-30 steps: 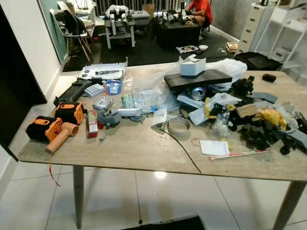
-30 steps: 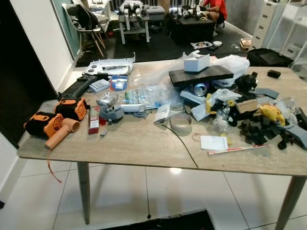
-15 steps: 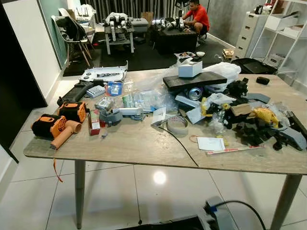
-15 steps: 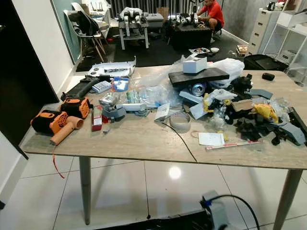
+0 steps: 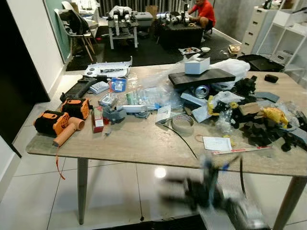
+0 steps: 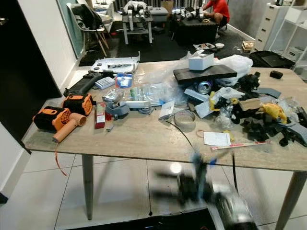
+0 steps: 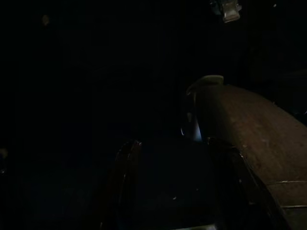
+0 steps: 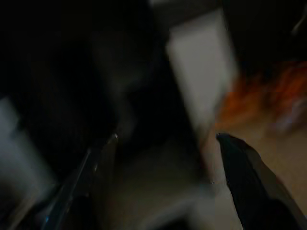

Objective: Picking trash to rubbish bin

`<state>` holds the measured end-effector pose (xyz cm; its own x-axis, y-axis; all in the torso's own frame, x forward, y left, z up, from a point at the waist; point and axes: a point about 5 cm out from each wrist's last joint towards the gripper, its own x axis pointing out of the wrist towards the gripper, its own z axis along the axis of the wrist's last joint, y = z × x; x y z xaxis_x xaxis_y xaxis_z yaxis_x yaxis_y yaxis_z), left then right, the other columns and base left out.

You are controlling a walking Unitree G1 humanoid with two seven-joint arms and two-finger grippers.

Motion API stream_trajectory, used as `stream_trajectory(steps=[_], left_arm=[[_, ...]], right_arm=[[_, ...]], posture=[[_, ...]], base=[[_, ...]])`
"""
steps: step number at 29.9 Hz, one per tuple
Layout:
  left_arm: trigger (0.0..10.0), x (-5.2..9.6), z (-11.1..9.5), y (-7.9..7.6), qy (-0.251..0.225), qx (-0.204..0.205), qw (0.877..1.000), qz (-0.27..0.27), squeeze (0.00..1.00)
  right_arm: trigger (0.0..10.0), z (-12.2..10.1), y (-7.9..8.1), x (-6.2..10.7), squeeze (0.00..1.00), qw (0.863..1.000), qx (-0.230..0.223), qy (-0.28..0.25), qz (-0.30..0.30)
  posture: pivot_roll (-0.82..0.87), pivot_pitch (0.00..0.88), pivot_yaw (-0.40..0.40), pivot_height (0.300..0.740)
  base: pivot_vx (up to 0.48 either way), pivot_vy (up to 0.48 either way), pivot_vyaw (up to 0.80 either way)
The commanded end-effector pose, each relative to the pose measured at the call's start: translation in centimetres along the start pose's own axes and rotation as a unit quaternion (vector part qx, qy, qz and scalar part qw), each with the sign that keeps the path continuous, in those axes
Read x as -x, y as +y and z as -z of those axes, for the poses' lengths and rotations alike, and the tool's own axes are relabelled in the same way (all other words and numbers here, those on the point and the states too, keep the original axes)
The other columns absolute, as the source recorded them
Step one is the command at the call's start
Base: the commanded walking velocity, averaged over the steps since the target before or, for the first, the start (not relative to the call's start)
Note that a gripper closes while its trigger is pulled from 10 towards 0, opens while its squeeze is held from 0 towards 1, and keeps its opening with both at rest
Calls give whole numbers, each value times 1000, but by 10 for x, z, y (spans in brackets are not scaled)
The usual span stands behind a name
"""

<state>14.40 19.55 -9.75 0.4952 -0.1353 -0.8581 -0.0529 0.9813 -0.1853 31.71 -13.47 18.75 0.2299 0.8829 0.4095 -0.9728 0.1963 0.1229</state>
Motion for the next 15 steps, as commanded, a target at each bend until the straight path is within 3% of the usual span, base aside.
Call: stream_trajectory(steps=[1,3,4,5,6,7,8,9,10,11,12,13,14,15], left_arm=[[10000,2,15,-1,24,7,1000,2,0],[10000,2,15,-1,24,8,1000,2,0],[10000,2,16,-1,24,7,1000,3,0],[10000,2,16,-1,25,6,1000,4,0],[10000,2,16,-1,25,6,1000,4,0],[10000,2,17,-2,27,5,1000,5,0],[10000,2,17,-2,27,5,1000,5,0],[10000,2,18,-2,27,6,1000,5,0],[10000,2,18,-3,27,6,1000,6,0],[10000,2,19,-3,27,6,1000,6,0],[10000,2,19,-3,27,6,1000,6,0],[10000,2,19,-4,28,7,1000,7,0],[10000,2,20,-4,28,7,1000,7,0],[10000,2,21,-4,29,7,1000,8,0]], right_arm=[[10000,-3,-12,9,0,997,18,-17,70],[10000,-7,-19,7,0,995,33,-16,98],[10000,-11,-29,5,0,987,58,-1,147],[10000,-14,-44,5,0,964,120,65,227],[10000,-14,-44,5,0,964,120,65,227],[10000,-18,-59,12,0,904,224,183,315],[10000,-18,-59,12,0,904,224,183,315],[10000,-19,-65,19,0,876,254,221,344],[10000,-21,-69,25,0,866,256,232,361],[10000,-22,-73,30,0,857,256,238,379],[10000,-22,-73,30,0,857,256,238,379],[10000,-22,-76,33,169,845,268,254,387],[10000,-23,-78,34,486,835,283,268,389],[10000,-24,-79,33,506,828,296,277,388]], posture=[[-137,150,46,740],[-137,150,46,740],[-138,152,47,740],[-141,155,47,740],[-141,155,47,740],[-137,158,46,740],[-137,158,46,740],[-136,161,43,740],[-130,163,42,740],[-130,163,42,740],[-130,163,42,740],[-128,167,40,740],[-124,172,40,740],[-120,177,41,740]], base=[[0,0,0],[0,0,0],[0,0,0],[0,0,0],[0,0,0],[0,0,0],[0,0,0],[0,0,0],[0,0,0],[0,0,0],[0,0,0],[0,0,0],[0,0,0],[0,0,0]])
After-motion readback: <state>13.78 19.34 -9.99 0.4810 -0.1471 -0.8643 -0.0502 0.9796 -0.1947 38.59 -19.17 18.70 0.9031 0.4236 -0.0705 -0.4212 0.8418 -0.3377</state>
